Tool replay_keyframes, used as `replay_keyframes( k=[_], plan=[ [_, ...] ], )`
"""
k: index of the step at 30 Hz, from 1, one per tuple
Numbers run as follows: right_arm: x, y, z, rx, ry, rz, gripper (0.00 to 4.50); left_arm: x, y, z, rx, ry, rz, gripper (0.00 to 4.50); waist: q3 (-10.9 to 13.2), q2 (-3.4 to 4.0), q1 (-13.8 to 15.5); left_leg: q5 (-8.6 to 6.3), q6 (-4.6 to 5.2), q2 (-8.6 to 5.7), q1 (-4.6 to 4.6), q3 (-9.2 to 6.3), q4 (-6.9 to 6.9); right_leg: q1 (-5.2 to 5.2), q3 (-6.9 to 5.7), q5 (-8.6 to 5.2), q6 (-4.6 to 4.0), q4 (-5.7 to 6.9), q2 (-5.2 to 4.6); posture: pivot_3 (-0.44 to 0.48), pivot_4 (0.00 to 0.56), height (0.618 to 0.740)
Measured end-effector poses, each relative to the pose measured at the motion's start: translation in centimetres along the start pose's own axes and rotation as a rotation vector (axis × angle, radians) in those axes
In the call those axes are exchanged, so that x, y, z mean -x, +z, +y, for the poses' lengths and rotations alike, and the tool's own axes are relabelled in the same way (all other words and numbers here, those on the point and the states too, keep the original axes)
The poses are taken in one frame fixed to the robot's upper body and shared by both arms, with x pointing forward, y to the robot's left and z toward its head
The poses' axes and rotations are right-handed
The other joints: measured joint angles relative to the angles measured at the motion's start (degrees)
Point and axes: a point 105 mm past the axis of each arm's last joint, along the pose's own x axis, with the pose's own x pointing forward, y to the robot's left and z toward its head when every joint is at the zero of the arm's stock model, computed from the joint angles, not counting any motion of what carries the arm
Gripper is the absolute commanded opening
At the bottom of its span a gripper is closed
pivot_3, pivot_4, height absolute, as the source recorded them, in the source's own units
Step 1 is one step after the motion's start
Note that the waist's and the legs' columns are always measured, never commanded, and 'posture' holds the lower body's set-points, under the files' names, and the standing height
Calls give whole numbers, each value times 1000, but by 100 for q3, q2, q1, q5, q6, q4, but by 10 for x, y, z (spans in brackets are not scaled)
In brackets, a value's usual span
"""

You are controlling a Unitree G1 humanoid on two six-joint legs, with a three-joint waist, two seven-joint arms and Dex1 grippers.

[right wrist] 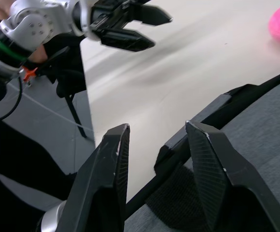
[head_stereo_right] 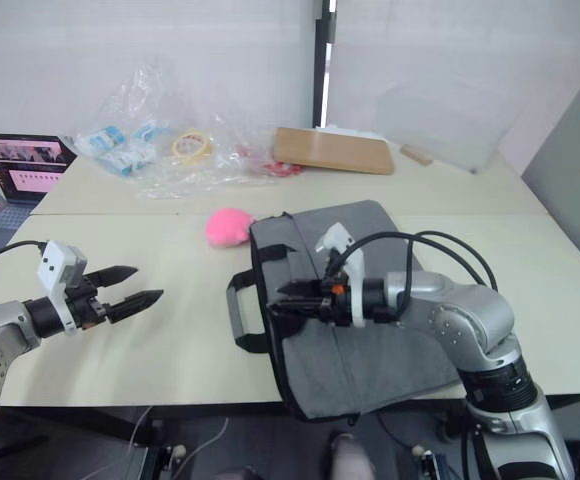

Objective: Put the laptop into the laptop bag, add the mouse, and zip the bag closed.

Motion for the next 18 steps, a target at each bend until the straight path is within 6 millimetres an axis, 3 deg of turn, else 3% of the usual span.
replay_keyframes(
  k=[3,6,14,15,18],
  plan=[
    [7,6,-7,2,-52,-35,1977,-8,3,-3,0,-39,1,4500,0,0,9,0,0,0,-1,0,2,0,0,0,0,1,0,0,150,740],
    [27,5,-18,-4,-123,-32,1977,-24,10,-8,4,-88,-18,4500,0,0,57,0,1,-3,-3,-8,5,7,-1,0,0,-2,-1,0,150,740],
    [108,-13,-50,-12,-381,16,4494,-95,31,-28,197,-220,-112,4500,-2,-5,185,-9,23,1,2,-7,14,81,7,5,8,-21,-3,0,150,740],
    [128,-21,-58,-8,-446,40,4494,-105,33,-33,233,-245,-117,4500,-3,-7,215,-12,30,1,2,-8,19,85,7,6,10,-22,-3,0,150,740],
    [161,-35,-70,-9,-550,68,4494,-123,29,-37,308,-261,-107,4500,-4,-9,212,-16,40,0,1,-1,25,85,13,9,14,-24,-4,0,150,740]
  ],
)
